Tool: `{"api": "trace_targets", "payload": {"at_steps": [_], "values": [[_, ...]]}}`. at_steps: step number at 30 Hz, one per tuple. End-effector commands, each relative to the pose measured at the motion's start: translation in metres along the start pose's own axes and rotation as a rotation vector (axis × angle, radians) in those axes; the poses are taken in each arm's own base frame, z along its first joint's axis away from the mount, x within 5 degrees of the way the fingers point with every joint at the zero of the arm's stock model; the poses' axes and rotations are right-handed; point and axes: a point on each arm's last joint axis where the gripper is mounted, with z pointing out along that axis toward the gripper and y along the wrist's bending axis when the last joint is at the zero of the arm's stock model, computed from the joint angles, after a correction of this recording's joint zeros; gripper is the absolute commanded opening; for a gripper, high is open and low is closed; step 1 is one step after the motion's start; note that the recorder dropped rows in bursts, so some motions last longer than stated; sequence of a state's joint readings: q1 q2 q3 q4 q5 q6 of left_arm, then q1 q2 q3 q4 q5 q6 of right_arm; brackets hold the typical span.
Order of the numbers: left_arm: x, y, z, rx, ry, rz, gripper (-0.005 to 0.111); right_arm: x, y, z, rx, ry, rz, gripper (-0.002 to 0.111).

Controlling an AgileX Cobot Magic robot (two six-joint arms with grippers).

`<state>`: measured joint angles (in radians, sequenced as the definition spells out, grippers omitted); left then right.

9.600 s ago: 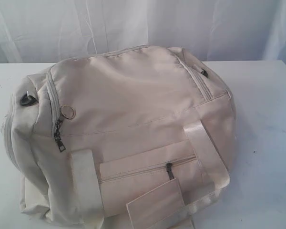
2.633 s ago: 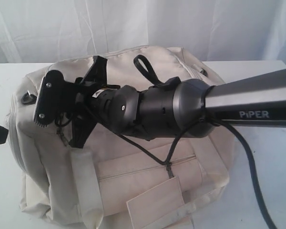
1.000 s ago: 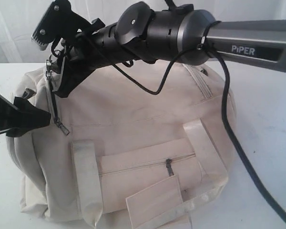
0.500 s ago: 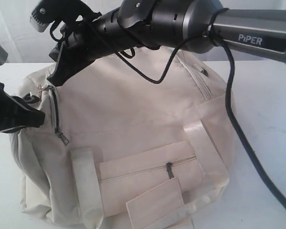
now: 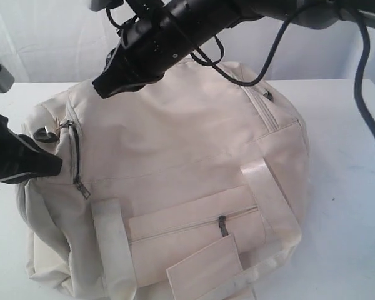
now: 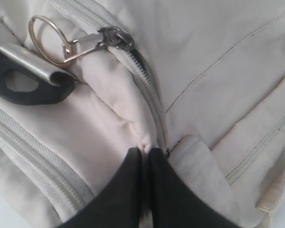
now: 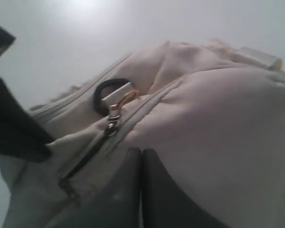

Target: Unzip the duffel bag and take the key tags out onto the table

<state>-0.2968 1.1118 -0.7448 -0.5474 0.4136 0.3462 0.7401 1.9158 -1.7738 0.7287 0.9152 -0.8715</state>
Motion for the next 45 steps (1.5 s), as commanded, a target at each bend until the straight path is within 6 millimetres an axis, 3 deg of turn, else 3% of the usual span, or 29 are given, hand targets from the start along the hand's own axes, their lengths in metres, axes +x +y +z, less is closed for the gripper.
{"api": "trace_targets", "payload": {"at_steps": [1,4,10,12,16,24,32,36,38,40,45], "values": [[0.012,-0.005,0.003,0.056,0.053,-0.052,0.000,-0.003,0.014,-0.002,-0.060,0.029,-0.048,0.001],[0.015,-0.004,0.006,0.051,0.039,-0.079,0.000,-0.005,0.023,0.003,-0.081,0.027,-0.135,0.008],[0.017,-0.002,0.007,0.043,0.025,-0.096,0.000,-0.015,0.046,0.020,-0.083,-0.016,-0.325,0.045],[0.017,-0.002,0.007,0.043,0.025,-0.091,0.000,-0.019,0.049,0.027,-0.045,-0.043,-0.362,0.052],[0.017,-0.002,0.007,0.044,0.026,-0.091,0.000,-0.019,0.047,0.041,0.008,-0.067,-0.431,0.052],[0.017,-0.003,0.007,0.050,0.028,-0.089,0.000,0.001,0.027,0.078,0.055,-0.012,-0.409,0.052],[0.017,-0.003,0.007,0.050,0.028,-0.084,0.000,0.012,0.023,0.094,0.036,0.015,-0.209,0.052],[0.017,-0.003,0.007,0.049,0.026,-0.080,0.000,0.015,0.025,0.095,0.009,0.042,-0.172,0.037],[0.017,-0.003,0.007,0.048,0.025,-0.080,0.000,0.016,0.024,0.096,0.011,0.042,-0.166,0.023],[0.016,-0.002,0.007,0.047,0.023,-0.080,0.000,0.013,0.023,0.095,0.032,0.022,-0.151,0.000],[0.016,-0.002,0.007,0.047,0.023,-0.076,0.000,-0.006,0.012,0.075,0.166,-0.107,-0.130,0.000]]}}
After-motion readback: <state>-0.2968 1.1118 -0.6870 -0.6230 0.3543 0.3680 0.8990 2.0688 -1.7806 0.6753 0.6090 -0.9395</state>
